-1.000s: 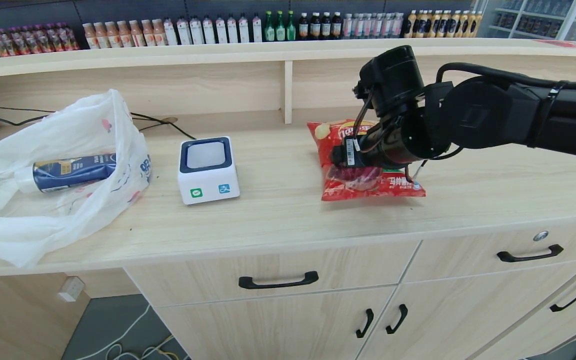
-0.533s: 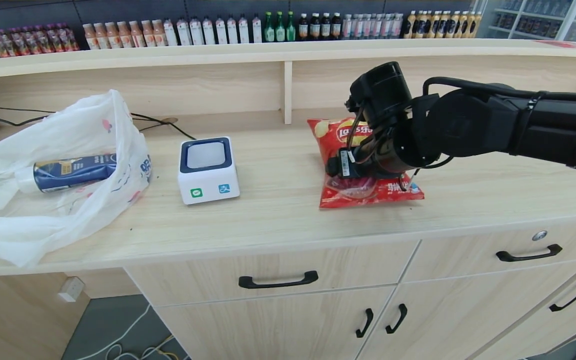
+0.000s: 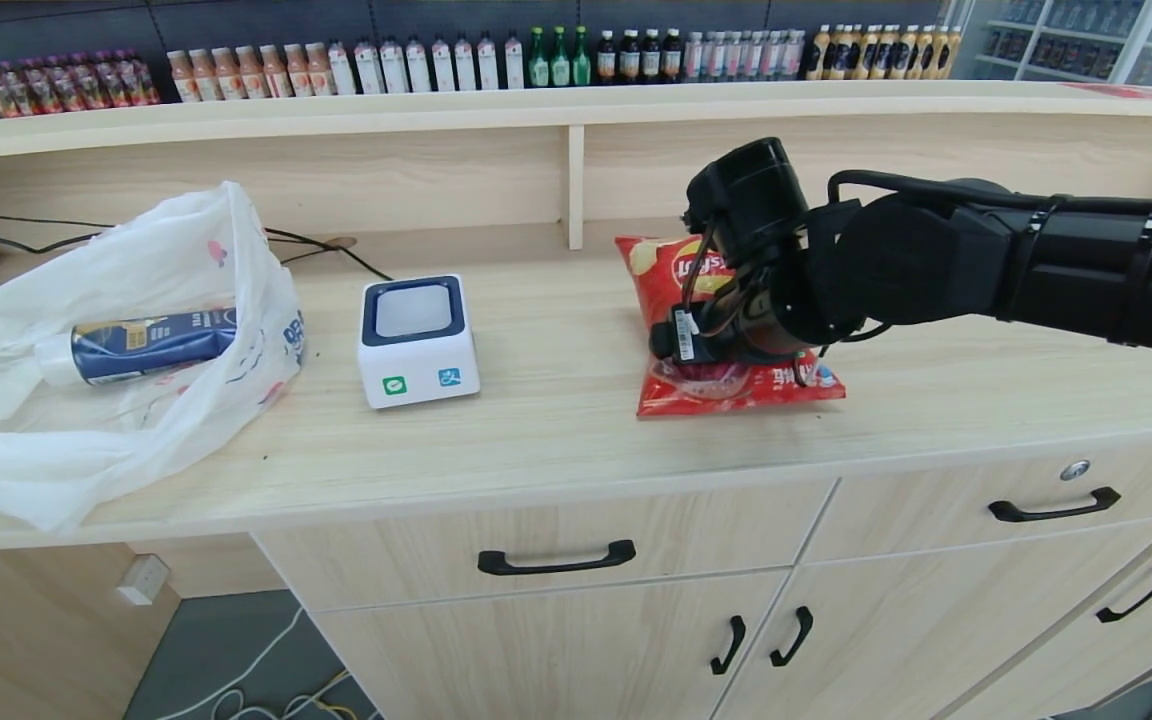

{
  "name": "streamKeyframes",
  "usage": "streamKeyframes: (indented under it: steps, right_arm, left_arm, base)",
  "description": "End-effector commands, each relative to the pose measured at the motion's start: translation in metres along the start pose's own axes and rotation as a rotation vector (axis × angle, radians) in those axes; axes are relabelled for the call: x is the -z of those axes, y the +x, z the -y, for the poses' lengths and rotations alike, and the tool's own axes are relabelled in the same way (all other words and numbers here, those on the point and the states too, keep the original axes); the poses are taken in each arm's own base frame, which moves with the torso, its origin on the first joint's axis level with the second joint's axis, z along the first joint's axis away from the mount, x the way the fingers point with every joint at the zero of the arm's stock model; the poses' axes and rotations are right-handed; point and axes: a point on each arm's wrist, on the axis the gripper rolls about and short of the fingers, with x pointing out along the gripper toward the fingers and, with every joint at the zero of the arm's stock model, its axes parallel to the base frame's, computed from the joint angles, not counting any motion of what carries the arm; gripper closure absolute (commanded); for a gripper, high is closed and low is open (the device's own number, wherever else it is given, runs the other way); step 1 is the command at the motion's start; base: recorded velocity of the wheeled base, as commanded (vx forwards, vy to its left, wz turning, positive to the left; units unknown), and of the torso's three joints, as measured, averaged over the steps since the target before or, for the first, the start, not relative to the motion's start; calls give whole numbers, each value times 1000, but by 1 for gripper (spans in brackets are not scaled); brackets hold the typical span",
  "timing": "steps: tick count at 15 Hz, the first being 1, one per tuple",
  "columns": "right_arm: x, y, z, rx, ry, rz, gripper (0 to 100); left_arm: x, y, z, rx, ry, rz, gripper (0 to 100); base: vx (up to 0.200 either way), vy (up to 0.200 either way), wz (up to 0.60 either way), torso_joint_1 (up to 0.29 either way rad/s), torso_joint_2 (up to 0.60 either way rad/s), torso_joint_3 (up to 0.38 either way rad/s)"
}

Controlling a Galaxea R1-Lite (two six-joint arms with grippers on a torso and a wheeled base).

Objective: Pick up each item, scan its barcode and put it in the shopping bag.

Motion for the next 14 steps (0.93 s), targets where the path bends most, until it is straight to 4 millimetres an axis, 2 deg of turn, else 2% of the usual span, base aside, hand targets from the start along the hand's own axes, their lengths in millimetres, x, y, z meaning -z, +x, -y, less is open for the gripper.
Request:
streamKeyframes:
  steps: [1, 4, 5, 14]
  right_arm:
    - [5, 6, -4, 5, -12, -17, 0]
    - [7, 9, -7, 7, -16, -21, 0]
    - [7, 10, -8, 7, -16, -22, 100]
    - [5, 2, -10, -3, -65, -7, 100]
  left_arm:
    - [0, 0, 0, 0, 0, 0, 0]
    - [0, 0, 0, 0, 0, 0, 0]
    - [0, 0, 0, 0, 0, 0, 0]
    - [0, 0, 0, 0, 0, 0, 0]
  base:
    - [0, 0, 0, 0, 0, 0]
    - [0, 0, 0, 0, 0, 0]
    - [0, 0, 0, 0, 0, 0]
    - [0, 0, 0, 0, 0, 0]
